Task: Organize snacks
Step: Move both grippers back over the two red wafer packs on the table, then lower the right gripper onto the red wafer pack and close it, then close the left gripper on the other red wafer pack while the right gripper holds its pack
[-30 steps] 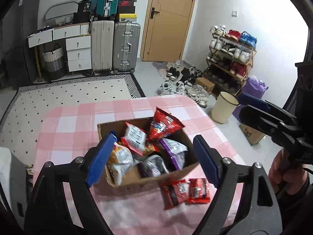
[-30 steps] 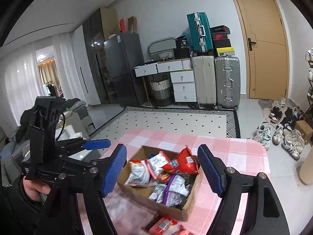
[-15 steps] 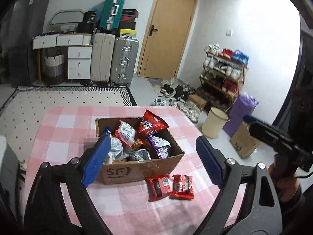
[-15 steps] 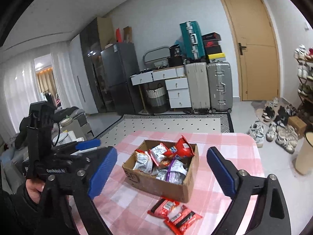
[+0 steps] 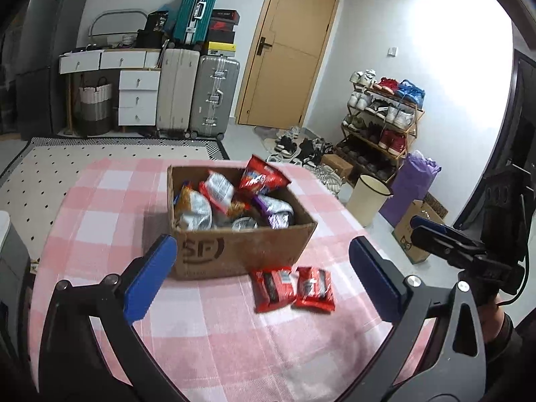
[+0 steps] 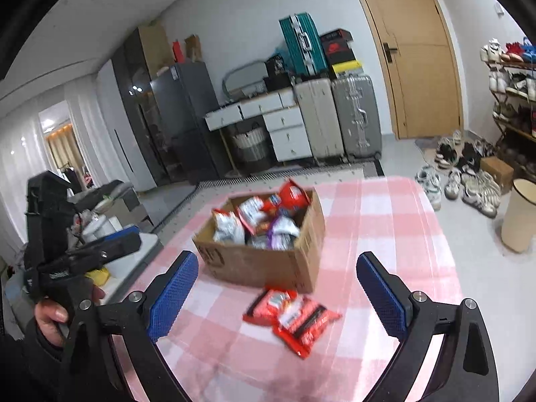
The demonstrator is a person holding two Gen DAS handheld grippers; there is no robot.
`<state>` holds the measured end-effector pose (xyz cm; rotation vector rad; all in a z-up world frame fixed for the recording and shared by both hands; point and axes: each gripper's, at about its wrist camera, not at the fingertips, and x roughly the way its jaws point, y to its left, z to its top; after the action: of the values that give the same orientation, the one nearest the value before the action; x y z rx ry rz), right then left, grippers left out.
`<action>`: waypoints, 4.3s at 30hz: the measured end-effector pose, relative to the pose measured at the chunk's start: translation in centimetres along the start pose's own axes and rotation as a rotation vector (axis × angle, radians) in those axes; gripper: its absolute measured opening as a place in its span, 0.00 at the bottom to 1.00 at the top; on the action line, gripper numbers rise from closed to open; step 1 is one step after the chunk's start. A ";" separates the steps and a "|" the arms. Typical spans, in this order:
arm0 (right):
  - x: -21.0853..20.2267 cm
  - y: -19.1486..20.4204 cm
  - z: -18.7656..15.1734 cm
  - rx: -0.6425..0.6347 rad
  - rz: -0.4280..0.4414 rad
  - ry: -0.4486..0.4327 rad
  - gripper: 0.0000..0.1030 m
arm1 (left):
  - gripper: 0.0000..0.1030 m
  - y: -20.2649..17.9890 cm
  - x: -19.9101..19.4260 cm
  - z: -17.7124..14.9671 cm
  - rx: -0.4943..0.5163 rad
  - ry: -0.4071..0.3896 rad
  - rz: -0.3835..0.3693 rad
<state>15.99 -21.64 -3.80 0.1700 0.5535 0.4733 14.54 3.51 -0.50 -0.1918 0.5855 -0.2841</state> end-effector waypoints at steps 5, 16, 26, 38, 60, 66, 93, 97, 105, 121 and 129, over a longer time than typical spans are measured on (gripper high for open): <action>1.8 -0.4 -2.6 0.007 -0.030 0.048 0.94 | 1.00 0.8 2.2 -2.3 -0.029 0.052 0.009; 9.1 -4.0 -7.1 0.085 -0.115 0.262 0.94 | 0.99 2.0 6.6 -4.8 -0.060 0.113 -0.002; 13.6 -4.9 -8.7 0.097 -0.125 0.339 0.94 | 0.96 3.7 8.8 -6.2 -0.109 0.139 -0.015; 17.4 -4.6 -8.4 0.094 -0.143 0.389 0.72 | 0.96 5.5 10.0 -7.0 -0.147 0.149 -0.011; 15.1 -4.9 -9.4 0.140 -0.038 0.369 0.42 | 0.96 5.1 9.0 -7.7 -0.145 0.165 0.018; 14.3 -5.3 -9.3 0.158 -0.024 0.344 0.42 | 0.96 4.4 9.3 -7.8 -0.125 0.183 0.018; 9.6 -7.2 -8.9 0.222 0.057 0.245 0.42 | 0.96 -3.3 19.9 -7.9 0.033 0.392 0.070; 9.4 -7.6 -9.1 0.231 0.052 0.241 0.42 | 0.96 -4.0 21.4 -7.7 0.045 0.401 0.073; 9.4 -7.9 -9.3 0.242 0.054 0.241 0.42 | 0.80 -4.6 25.0 -8.2 0.037 0.440 0.103; 8.7 -7.8 -9.5 0.242 0.046 0.235 0.42 | 0.40 -4.6 26.4 -8.5 0.022 0.449 0.091; 7.7 -6.4 -8.9 0.214 0.044 0.226 0.42 | 0.40 -5.1 24.1 -7.7 0.028 0.414 0.063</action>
<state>19.35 -23.34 -16.62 0.3365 0.8240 0.4783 28.30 -9.67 -17.87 -0.0862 0.9953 -0.2726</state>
